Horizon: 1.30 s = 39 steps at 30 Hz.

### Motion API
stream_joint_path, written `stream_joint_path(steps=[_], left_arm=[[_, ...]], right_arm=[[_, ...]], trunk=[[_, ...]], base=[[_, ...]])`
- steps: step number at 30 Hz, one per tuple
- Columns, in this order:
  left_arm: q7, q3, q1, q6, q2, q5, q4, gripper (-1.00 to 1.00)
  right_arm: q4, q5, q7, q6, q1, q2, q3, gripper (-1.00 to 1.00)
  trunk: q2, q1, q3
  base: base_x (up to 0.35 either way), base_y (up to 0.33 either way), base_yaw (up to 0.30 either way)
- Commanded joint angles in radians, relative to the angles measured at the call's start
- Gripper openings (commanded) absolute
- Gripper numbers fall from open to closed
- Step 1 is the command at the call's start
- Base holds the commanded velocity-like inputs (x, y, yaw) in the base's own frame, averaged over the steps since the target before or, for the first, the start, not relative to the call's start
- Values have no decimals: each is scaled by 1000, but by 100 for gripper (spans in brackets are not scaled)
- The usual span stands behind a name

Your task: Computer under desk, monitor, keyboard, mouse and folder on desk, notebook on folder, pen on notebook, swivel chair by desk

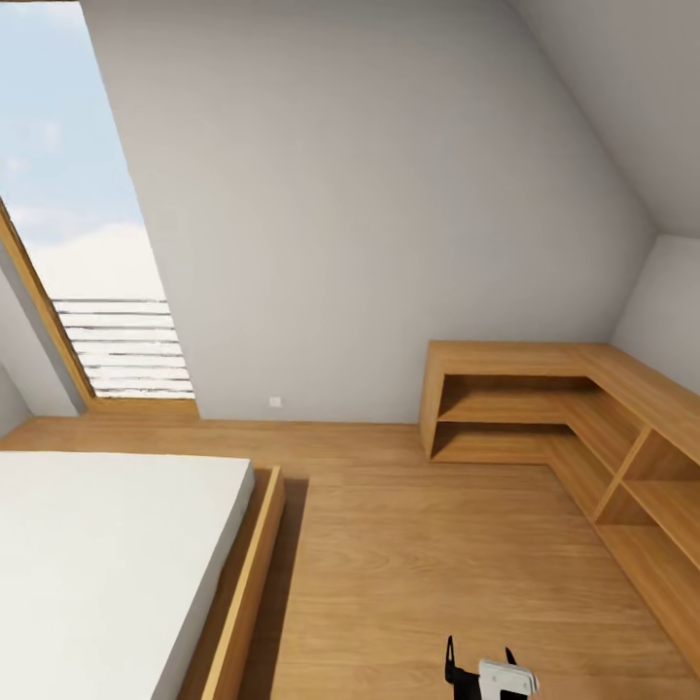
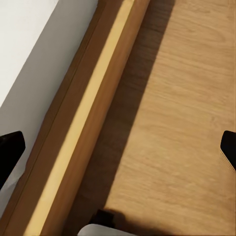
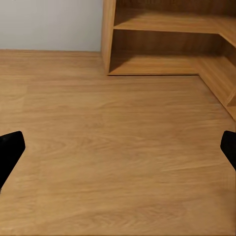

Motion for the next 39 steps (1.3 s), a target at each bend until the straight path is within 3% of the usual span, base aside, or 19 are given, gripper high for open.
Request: stream_joint_path(steps=[1, 39], left_arm=[[10, -8, -1, -3, 1, 3, -4, 100], [10, -8, -1, -3, 1, 3, -4, 100]], right_arm=[[1, -10, -1, -3, -1, 0, 8, 100], [0, -11, 6, -4, -1, -6, 6, 100]], trunk=[[-2, 1, -2], [-2, 1, -2]], base=[[321, 0, 0], [321, 0, -18]])
